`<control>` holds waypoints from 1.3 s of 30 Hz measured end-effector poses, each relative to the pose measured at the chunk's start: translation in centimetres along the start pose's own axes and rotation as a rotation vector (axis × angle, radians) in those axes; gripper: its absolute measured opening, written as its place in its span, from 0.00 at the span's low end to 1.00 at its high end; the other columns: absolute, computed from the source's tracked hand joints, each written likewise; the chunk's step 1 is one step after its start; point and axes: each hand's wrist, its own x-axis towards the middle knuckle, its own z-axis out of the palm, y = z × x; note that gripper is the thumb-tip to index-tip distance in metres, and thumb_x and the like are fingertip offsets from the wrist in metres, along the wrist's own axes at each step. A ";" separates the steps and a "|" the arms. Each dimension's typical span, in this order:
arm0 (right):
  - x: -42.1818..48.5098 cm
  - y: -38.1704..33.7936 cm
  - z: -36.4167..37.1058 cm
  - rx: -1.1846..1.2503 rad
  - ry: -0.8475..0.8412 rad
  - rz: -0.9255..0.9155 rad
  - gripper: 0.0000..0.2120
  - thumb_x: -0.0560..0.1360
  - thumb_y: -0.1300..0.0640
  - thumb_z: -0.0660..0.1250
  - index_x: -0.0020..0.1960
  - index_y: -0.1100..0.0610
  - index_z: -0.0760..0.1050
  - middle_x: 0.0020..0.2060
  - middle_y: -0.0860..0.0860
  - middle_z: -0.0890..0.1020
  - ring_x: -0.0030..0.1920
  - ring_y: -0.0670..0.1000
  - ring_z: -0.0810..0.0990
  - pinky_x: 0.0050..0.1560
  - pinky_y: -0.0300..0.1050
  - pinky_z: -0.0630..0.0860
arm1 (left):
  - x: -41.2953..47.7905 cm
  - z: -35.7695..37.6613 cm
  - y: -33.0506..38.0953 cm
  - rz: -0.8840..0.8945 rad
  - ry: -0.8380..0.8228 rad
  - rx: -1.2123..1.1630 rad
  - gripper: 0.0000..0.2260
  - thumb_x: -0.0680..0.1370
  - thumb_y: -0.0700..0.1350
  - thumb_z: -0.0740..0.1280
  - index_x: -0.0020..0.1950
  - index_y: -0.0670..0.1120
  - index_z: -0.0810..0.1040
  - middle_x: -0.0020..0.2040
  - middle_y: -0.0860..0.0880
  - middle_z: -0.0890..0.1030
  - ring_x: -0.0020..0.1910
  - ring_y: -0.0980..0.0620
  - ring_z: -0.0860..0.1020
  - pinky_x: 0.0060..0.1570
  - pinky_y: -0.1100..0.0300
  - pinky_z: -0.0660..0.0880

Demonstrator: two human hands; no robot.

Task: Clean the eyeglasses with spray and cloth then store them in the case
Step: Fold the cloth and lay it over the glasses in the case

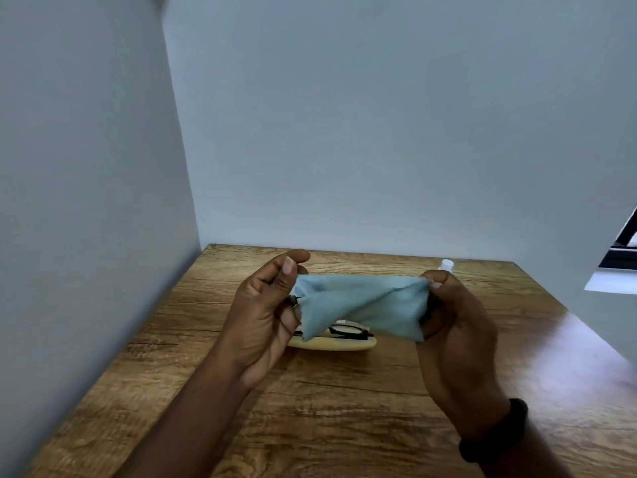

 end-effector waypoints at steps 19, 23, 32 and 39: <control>-0.6 -0.5 -0.1 -0.333 -0.232 -0.093 0.11 0.73 0.60 0.57 0.32 0.60 0.70 0.31 0.55 0.68 0.35 0.53 0.65 0.34 0.42 0.62 | 0.1 -0.5 -0.2 -0.016 -0.086 0.069 0.25 0.59 0.59 0.85 0.50 0.49 0.87 0.42 0.51 0.81 0.38 0.57 0.80 0.40 0.65 0.81; -0.3 -0.2 -0.5 -0.322 -0.275 -0.023 0.18 0.75 0.50 0.68 0.36 0.62 0.69 0.33 0.64 0.60 0.35 0.59 0.57 0.36 0.51 0.55 | 0.1 -0.4 -0.1 -0.014 -0.061 0.037 0.24 0.59 0.58 0.85 0.49 0.48 0.86 0.42 0.51 0.81 0.37 0.56 0.80 0.38 0.63 0.81; 0.2 -0.6 -0.9 -0.383 -0.266 -0.103 0.14 0.78 0.51 0.70 0.43 0.62 0.80 0.36 0.56 0.80 0.37 0.52 0.75 0.37 0.43 0.74 | -0.2 -0.4 0.7 0.053 0.070 0.171 0.09 0.69 0.54 0.77 0.44 0.51 0.87 0.40 0.51 0.80 0.34 0.54 0.77 0.32 0.63 0.77; -2.1 -2.1 -3.0 -0.574 -0.381 -0.066 0.12 0.76 0.54 0.72 0.43 0.64 0.79 0.41 0.56 0.80 0.42 0.52 0.76 0.41 0.45 0.73 | -3.7 -2.3 1.5 0.187 -0.080 0.819 0.07 0.73 0.49 0.79 0.50 0.51 0.88 0.44 0.53 0.85 0.44 0.59 0.81 0.43 0.67 0.77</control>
